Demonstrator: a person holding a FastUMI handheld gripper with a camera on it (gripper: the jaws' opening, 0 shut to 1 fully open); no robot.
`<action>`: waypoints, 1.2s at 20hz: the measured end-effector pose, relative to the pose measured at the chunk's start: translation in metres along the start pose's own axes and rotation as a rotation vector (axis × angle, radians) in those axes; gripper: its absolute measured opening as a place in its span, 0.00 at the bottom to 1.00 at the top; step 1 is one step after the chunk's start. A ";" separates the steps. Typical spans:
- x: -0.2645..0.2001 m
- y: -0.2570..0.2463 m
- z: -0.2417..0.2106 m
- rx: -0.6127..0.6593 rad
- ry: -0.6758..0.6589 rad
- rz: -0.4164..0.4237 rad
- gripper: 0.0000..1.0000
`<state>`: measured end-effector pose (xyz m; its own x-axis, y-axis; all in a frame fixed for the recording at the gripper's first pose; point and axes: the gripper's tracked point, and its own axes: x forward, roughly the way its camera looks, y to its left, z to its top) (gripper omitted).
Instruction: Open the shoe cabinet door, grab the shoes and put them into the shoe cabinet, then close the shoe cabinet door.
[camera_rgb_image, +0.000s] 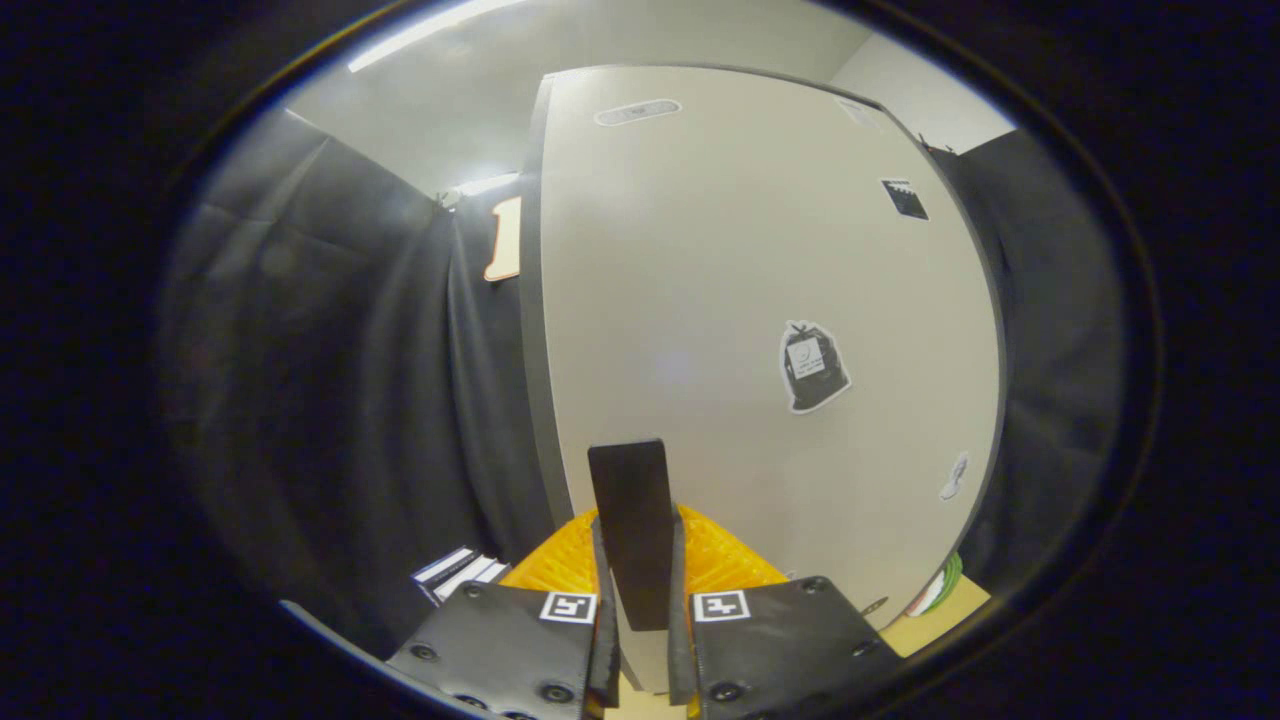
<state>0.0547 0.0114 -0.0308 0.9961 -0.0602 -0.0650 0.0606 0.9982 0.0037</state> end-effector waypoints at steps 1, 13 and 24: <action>-0.005 0.000 0.001 0.001 -0.002 -0.004 0.21; -0.081 -0.030 0.015 0.000 -0.009 0.045 0.20; -0.161 -0.101 0.024 -0.021 -0.007 0.020 0.19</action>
<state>-0.1099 -0.0797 0.0029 0.9975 -0.0398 -0.0579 0.0390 0.9991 -0.0161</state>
